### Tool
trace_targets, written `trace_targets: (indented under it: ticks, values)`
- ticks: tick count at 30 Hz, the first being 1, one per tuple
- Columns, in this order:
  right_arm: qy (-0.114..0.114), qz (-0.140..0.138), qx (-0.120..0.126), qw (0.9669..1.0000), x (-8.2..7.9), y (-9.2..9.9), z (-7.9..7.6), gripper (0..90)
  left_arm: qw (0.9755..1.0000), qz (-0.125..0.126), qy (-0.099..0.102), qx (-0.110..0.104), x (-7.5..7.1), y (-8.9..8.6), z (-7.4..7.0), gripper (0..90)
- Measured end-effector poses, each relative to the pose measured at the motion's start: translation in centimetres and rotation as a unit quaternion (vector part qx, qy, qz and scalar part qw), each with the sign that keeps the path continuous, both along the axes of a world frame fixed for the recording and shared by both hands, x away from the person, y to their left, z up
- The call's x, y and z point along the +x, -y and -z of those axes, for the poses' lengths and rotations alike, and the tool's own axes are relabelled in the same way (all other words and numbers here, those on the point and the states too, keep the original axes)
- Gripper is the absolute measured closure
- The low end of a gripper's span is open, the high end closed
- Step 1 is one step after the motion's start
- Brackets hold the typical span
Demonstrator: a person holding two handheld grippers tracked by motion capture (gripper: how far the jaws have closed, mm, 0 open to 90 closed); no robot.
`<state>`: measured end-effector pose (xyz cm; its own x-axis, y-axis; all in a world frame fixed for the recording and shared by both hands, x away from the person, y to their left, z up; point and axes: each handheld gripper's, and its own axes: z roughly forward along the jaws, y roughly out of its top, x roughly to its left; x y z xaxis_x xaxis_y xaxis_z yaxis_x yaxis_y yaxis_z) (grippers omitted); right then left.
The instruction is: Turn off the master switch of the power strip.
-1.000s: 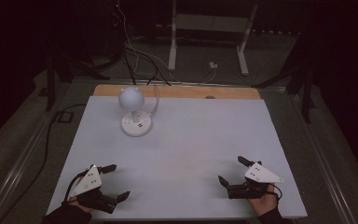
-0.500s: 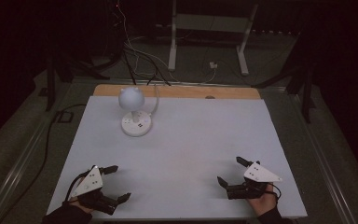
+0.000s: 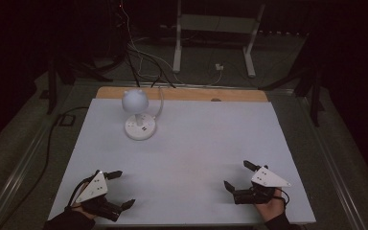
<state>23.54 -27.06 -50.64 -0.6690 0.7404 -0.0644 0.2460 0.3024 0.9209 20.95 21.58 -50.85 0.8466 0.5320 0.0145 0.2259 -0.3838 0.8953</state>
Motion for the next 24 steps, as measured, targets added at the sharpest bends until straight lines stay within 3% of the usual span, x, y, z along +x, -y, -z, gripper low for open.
trace_targets:
  ticks: [15, 24]
  values:
    - [0.005, 0.001, 0.007, 1.0000, -0.2, 0.0, -0.3, 0.0, 0.9994, 0.035, -0.006, 0.004, -0.3, 1.1, -0.8, 0.3]
    - [0.012, 0.003, 0.005, 0.9999, -0.3, -0.1, -0.5, 0.0, 0.9985, 0.054, -0.009, -0.006, -0.4, 1.7, -1.8, 0.3]
